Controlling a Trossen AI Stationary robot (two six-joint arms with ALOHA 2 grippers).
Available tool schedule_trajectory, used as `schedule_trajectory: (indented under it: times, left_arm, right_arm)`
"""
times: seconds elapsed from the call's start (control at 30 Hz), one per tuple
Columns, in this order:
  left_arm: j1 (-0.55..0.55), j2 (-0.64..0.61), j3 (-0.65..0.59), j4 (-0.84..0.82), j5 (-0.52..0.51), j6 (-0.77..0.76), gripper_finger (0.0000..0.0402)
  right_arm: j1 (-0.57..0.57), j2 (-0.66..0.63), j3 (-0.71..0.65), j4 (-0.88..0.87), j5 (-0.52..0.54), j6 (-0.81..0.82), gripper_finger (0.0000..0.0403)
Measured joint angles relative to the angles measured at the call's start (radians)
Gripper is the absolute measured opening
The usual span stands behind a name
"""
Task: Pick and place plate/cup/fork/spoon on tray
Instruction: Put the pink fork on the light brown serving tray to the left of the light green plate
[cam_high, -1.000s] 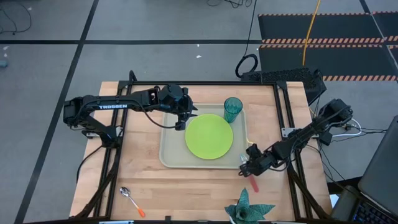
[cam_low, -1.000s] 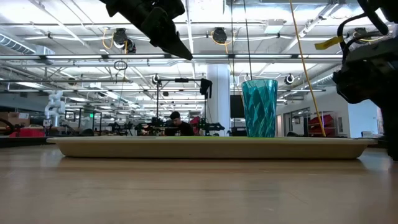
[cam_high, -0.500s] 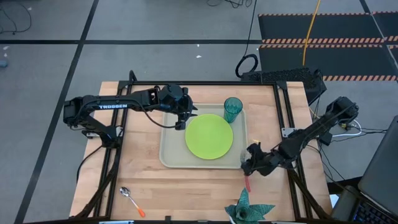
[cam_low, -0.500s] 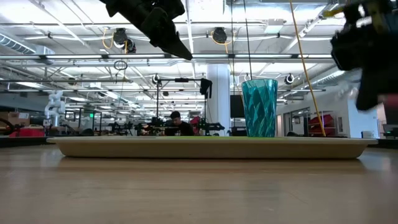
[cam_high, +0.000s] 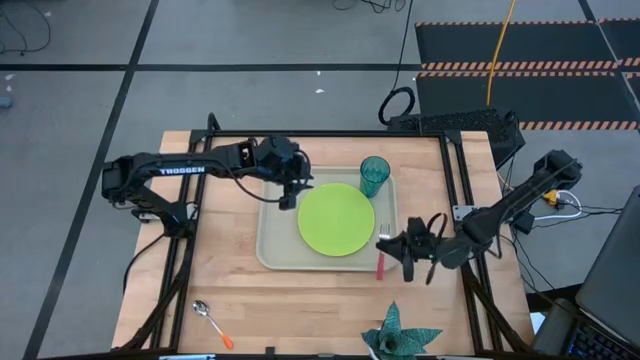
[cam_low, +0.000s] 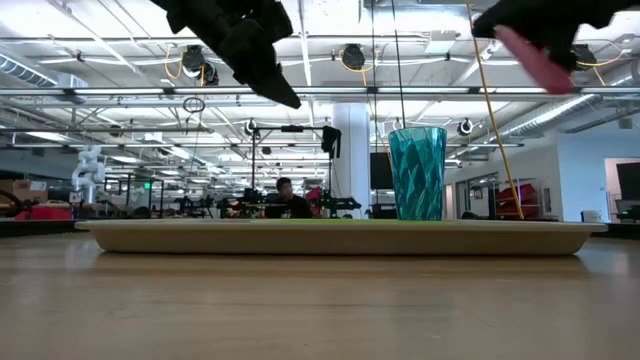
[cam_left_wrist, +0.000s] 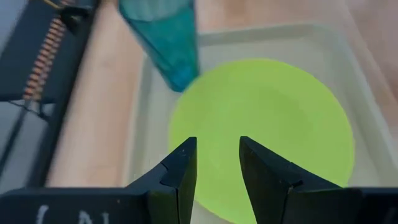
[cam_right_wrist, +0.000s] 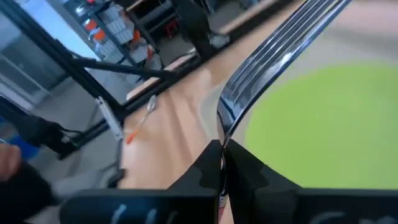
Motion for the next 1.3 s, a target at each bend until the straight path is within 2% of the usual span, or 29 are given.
schedule_trajectory:
  times: [0.23, 0.33, 0.43, 0.57, 0.67, 0.73, 0.83, 1.03, 1.17, 1.3]
  left_arm:
    - [0.030, -0.015, -0.091, 0.100, 0.029, -0.071, 0.0124]
    - [0.033, -0.064, -0.138, 0.187, 0.095, -0.094, 0.0124]
    - [0.035, -0.139, -0.211, 0.297, 0.210, -0.106, 0.0124]
    - [0.061, -0.236, -0.322, 0.466, 0.396, -0.163, 0.0124]
    - [0.084, -0.276, -0.416, 0.682, 0.561, -0.259, 0.0124]
    - [0.096, -0.282, -0.464, 0.828, 0.612, -0.341, 0.0124]
    - [0.121, -0.282, -0.496, 0.925, 0.620, -0.413, 0.0124]
    - [0.109, -0.274, -0.498, 0.916, 0.619, -0.389, 0.0124]
    - [0.075, -0.273, -0.498, 0.925, 0.614, -0.331, 0.0124]
    - [0.065, -0.274, -0.497, 0.978, 0.606, -0.395, 0.0124]
  right_arm:
    - [-0.102, 0.000, 0.000, 0.327, -0.020, -0.684, 0.0000]
    - [-0.167, 0.000, 0.000, 0.499, -0.121, -0.936, 0.0000]
    - [-0.245, -0.001, 0.001, 0.599, -0.274, -1.090, 0.0000]
    - [-0.345, 0.001, 0.001, 0.639, -0.428, -1.215, 0.0000]
    - [-0.417, 0.026, 0.001, 0.701, -0.576, -1.302, 0.0000]
    - [-0.462, 0.050, 0.001, 0.758, -0.660, -1.341, 0.0000]
    - [-0.518, 0.086, 0.001, 0.833, -0.760, -1.350, 0.0000]
    - [-0.615, 0.162, 0.002, 0.888, -0.879, -1.307, 0.0000]
    - [-0.669, 0.203, 0.035, 0.889, -0.981, -1.286, 0.0000]
    - [-0.705, 0.237, 0.105, 0.842, -1.136, -1.254, 0.0000]
